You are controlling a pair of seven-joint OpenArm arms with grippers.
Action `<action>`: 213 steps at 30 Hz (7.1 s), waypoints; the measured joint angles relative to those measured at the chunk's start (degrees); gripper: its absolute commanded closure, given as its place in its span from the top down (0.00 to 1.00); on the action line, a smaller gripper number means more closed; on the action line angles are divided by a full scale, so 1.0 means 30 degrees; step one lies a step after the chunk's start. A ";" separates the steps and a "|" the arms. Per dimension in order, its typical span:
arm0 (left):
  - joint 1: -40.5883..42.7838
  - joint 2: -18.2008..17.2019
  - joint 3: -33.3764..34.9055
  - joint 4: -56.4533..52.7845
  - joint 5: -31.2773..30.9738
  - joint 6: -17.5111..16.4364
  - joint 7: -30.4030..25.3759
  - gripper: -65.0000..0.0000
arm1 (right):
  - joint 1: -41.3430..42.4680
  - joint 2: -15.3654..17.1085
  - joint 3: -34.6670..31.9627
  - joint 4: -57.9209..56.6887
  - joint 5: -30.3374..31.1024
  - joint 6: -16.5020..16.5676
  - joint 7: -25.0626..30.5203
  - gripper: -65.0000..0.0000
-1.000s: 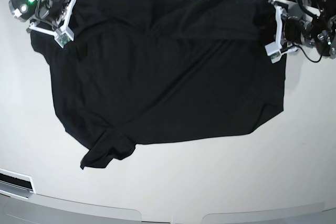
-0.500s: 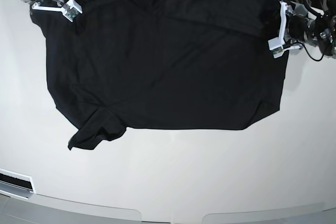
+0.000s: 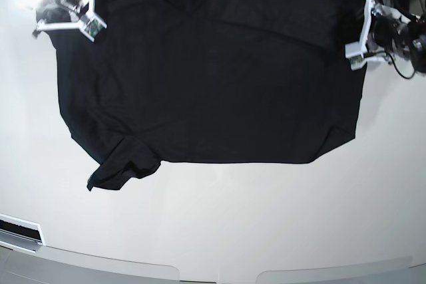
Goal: Layout the t-shirt on the table in an organized manner, then fold the t-shirt properly
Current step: 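Pull the shirt with both grippers to straighten it on the table, then move both grippers to the shirt's hem corners and grasp them, then lift the hem with both grippers and fold it over toward the collar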
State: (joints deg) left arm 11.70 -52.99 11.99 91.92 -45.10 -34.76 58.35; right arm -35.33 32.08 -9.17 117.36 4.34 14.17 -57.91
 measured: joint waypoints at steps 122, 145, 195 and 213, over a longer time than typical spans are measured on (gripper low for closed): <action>-1.2313 0.9041 -0.4728 -1.9591 0.4641 0.0007 -1.1584 0.00 | 2.1289 -0.5829 0.8225 -2.5390 0.4736 0.7031 0.8721 0.00; -1.3624 0.8225 -0.4641 -1.7668 0.3606 -0.1581 -1.0338 0.00 | 1.6939 -0.5785 0.7781 -1.7580 0.6914 0.8451 0.5697 0.00; -0.7766 0.4605 -0.4641 -0.9056 -0.3118 -0.1632 -0.1042 0.00 | 0.6965 -0.1785 0.7453 -0.3956 0.9646 0.8582 0.0568 0.00; -0.5391 0.3898 -0.4641 -0.9041 -0.4262 -0.1617 -0.0444 0.00 | 0.6965 -0.1807 0.7453 -0.3963 1.0936 0.8582 -0.1792 0.00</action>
State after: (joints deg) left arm -4.47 -41.30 -1.93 64.79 -57.89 -39.62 57.01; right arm -14.44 26.65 13.19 105.47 37.15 39.92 -63.29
